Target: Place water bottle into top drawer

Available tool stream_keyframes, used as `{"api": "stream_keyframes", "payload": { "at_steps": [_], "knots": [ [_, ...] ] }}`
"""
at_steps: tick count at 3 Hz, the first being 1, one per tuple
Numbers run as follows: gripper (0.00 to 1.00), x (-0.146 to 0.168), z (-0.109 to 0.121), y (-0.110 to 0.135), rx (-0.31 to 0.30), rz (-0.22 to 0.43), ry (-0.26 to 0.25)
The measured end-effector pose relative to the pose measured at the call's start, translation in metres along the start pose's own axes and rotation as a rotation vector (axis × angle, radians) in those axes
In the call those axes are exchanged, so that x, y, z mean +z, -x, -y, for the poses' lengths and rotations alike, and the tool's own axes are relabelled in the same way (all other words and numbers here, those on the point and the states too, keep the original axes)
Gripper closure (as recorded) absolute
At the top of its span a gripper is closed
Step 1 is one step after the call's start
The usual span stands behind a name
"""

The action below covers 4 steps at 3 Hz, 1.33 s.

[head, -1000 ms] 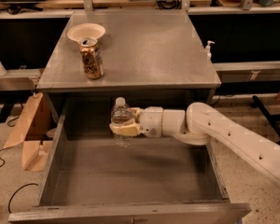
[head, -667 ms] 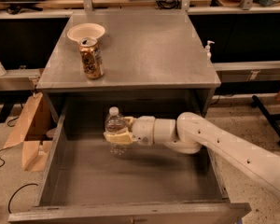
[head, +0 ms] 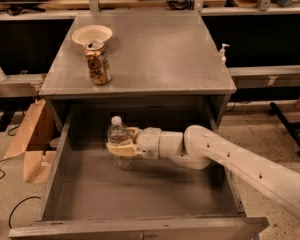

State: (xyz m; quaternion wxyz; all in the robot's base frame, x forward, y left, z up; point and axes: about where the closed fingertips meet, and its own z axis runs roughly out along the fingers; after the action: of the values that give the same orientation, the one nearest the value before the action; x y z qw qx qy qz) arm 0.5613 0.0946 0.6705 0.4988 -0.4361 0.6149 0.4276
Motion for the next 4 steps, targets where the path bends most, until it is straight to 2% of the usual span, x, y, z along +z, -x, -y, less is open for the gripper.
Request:
{"api": "stream_keyframes", "payload": {
  "at_steps": [3, 4],
  "knots": [
    [0.13, 0.0000, -0.0001, 0.0007, 0.000, 0.000, 0.000],
    [0.00, 0.0015, -0.0012, 0.0011, 0.000, 0.000, 0.004]
  ]
}}
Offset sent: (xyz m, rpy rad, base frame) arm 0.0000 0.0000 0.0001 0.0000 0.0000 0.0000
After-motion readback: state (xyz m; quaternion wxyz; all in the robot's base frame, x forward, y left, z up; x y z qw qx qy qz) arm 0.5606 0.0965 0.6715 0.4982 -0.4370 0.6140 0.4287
